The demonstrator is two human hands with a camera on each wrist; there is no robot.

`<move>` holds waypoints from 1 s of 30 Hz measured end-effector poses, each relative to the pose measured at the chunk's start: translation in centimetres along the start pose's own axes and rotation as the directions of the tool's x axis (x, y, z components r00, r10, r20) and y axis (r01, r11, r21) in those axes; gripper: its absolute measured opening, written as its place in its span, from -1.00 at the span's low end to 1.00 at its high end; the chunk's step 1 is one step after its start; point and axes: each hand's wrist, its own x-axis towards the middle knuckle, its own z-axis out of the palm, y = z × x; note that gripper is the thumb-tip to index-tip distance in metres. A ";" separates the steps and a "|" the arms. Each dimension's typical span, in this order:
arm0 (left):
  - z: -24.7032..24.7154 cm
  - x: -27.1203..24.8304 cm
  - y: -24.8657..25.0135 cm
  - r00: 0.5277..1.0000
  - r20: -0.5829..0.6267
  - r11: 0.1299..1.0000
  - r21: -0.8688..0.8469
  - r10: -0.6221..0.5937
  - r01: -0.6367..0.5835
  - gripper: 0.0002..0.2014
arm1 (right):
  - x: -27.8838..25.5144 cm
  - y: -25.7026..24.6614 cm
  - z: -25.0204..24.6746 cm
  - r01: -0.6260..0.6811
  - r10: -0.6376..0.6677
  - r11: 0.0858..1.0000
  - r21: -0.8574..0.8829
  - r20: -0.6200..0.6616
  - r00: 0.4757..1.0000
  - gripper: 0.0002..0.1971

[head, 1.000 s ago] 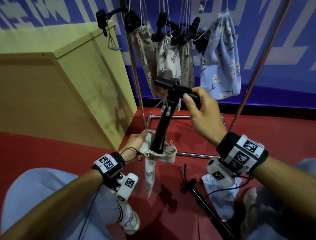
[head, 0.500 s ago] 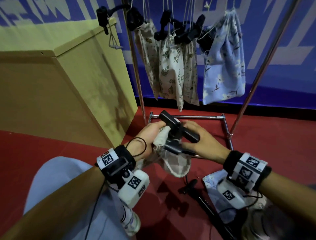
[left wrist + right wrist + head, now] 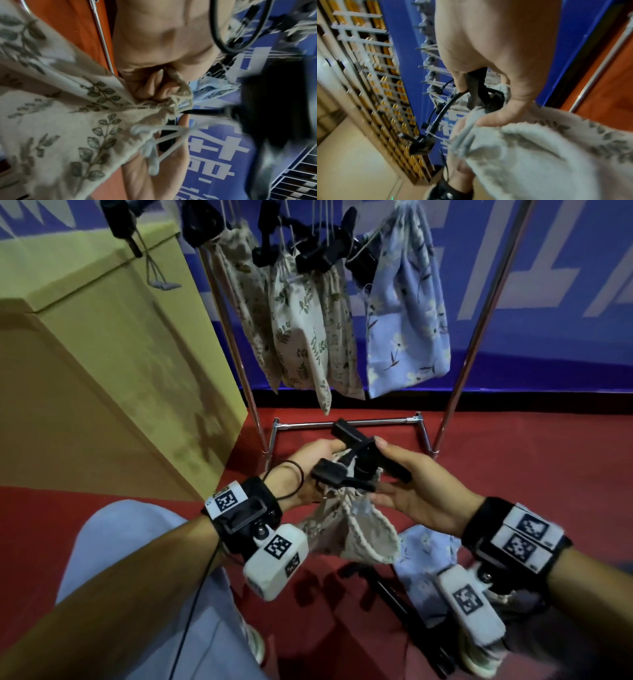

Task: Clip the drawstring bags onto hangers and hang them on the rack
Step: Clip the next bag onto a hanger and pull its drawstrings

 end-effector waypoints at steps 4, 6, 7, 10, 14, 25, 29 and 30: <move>1.3 -0.6 -0.7 0.996 0.062 0.977 -0.198 -0.064 0.075 -0.72 | 0.3 -0.7 -0.4 0.013 -0.002 0.996 0.085 -0.126 0.992 -0.69; 1.9 -0.4 -0.6 0.994 0.084 0.961 -0.263 -0.070 0.090 -0.69 | 0.6 -1.1 -0.6 0.020 0.009 0.991 0.131 -0.219 0.976 -0.78; 2.3 -0.6 -0.4 0.996 0.070 0.959 -0.275 -0.055 0.073 -0.64 | 0.7 -1.3 -0.7 0.019 0.017 0.990 0.141 -0.254 0.967 -0.82; 2.7 -0.8 -0.2 0.997 0.065 0.939 -0.339 -0.042 0.062 -0.54 | 1.0 -1.6 -1.0 0.018 0.034 0.985 0.173 -0.294 0.955 -0.70; 1.8 -0.4 -1.2 0.996 0.081 0.918 -0.397 0.037 -0.002 -0.57 | 1.3 -1.7 -1.3 0.024 0.070 0.970 0.240 -0.376 0.924 -0.76; -0.2 -1.3 -4.2 0.929 0.202 0.921 0.179 0.309 -0.345 -0.67 | 2.1 -1.9 -0.8 0.097 0.017 0.973 0.208 -0.485 0.874 -0.78; -0.7 -1.3 -4.5 0.915 0.125 0.882 0.242 0.384 -0.404 -0.73 | 2.8 -1.7 -0.3 0.098 0.003 0.979 0.179 -0.494 0.869 -0.77; -0.8 -1.3 -4.6 0.910 0.104 0.879 0.237 0.402 -0.415 -0.78 | 2.9 -1.6 -0.2 0.098 0.001 0.980 0.173 -0.496 0.868 -0.78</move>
